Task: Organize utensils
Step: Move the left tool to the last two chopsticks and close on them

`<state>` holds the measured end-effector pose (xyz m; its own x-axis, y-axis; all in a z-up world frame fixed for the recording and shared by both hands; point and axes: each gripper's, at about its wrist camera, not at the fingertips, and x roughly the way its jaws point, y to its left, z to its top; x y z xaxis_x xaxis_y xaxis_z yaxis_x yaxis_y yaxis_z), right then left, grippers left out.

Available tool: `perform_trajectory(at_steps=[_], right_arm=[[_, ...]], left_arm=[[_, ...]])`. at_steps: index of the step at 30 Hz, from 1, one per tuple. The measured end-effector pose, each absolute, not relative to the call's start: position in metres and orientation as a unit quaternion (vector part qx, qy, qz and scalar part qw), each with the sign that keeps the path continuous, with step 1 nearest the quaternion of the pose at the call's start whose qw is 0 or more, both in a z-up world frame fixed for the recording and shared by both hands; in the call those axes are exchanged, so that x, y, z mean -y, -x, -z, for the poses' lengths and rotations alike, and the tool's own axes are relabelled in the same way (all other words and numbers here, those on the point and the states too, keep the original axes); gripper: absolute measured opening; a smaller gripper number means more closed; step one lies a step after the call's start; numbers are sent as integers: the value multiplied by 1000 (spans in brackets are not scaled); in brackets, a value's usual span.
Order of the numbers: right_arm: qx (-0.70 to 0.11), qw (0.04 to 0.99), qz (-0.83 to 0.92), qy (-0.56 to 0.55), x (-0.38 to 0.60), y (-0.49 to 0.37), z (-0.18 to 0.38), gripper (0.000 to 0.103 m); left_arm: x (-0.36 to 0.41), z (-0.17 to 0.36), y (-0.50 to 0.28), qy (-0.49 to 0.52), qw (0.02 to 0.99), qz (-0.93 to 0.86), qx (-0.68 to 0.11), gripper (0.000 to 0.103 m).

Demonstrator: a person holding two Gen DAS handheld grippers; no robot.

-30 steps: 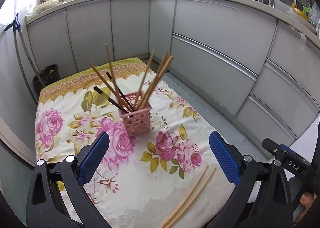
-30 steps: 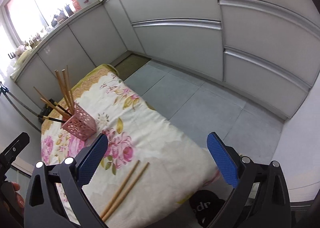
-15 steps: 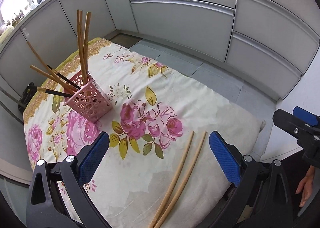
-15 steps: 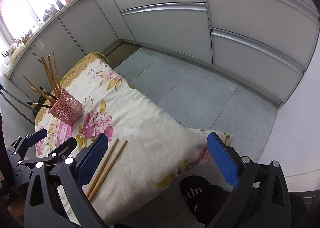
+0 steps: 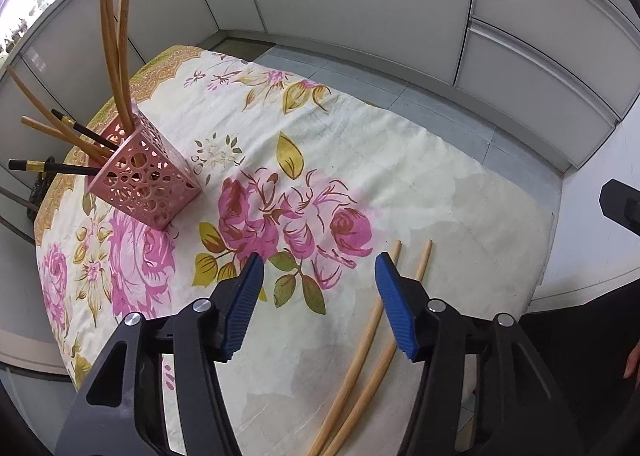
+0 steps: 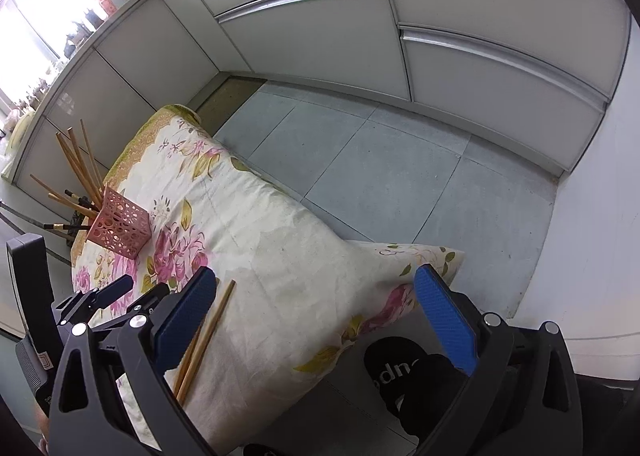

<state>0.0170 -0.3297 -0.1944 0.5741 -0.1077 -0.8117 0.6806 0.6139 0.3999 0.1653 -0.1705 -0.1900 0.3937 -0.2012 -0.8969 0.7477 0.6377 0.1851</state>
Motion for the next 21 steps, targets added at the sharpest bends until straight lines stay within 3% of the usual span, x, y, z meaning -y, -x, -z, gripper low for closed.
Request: perform_trajectory(at_steps=[5, 9, 21], right_arm=[[-395, 806, 244, -367, 331, -18, 196, 97], [-401, 801, 241, -375, 335, -19, 200, 97], [-400, 794, 237, -391, 341, -15, 203, 96]], left_arm=[[175, 201, -169, -305, 766, 311, -473, 43], [179, 216, -177, -307, 734, 322, -513, 25], [189, 230, -195, -306, 695, 331, -559, 22]])
